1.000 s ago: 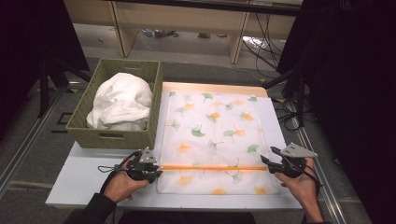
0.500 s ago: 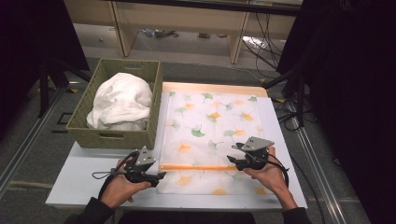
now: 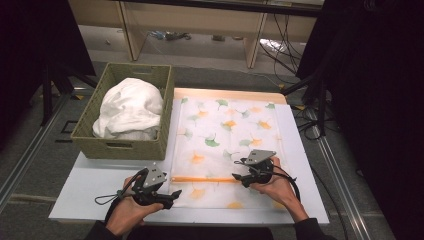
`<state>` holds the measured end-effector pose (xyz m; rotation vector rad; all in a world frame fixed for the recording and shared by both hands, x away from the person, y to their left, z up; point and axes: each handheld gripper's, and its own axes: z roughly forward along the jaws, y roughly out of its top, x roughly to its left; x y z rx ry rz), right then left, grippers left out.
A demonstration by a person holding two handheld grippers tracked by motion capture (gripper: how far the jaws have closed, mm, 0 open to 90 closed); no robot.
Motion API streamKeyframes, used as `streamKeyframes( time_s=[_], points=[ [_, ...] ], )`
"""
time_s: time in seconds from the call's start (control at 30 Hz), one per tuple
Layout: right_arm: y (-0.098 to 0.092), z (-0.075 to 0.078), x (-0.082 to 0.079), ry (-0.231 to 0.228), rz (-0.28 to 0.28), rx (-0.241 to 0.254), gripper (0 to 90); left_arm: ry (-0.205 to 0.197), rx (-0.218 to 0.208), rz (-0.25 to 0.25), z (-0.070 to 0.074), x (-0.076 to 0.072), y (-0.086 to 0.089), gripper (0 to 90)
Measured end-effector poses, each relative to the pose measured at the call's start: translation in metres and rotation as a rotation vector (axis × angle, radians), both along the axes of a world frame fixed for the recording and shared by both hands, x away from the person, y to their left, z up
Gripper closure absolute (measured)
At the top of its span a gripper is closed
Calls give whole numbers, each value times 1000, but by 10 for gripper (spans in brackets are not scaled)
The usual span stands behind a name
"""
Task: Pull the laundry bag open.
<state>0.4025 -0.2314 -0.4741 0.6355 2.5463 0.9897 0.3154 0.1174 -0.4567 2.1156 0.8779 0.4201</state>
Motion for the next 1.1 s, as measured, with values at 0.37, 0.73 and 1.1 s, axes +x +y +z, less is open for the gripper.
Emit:
streamKeyframes(
  time_s=[0.37,0.73,1.1],
  points=[
    [7,-8,-3,2,46,-89,312,-2,1,-7,-2,2,0,162],
    [2,-6,9,-125,-44,-177,368,67,-41,-14,-2,1,-1,168],
    [4,-2,14,-146,-19,-221,409,10,-116,-51,1,-3,-2,170]
  ],
)
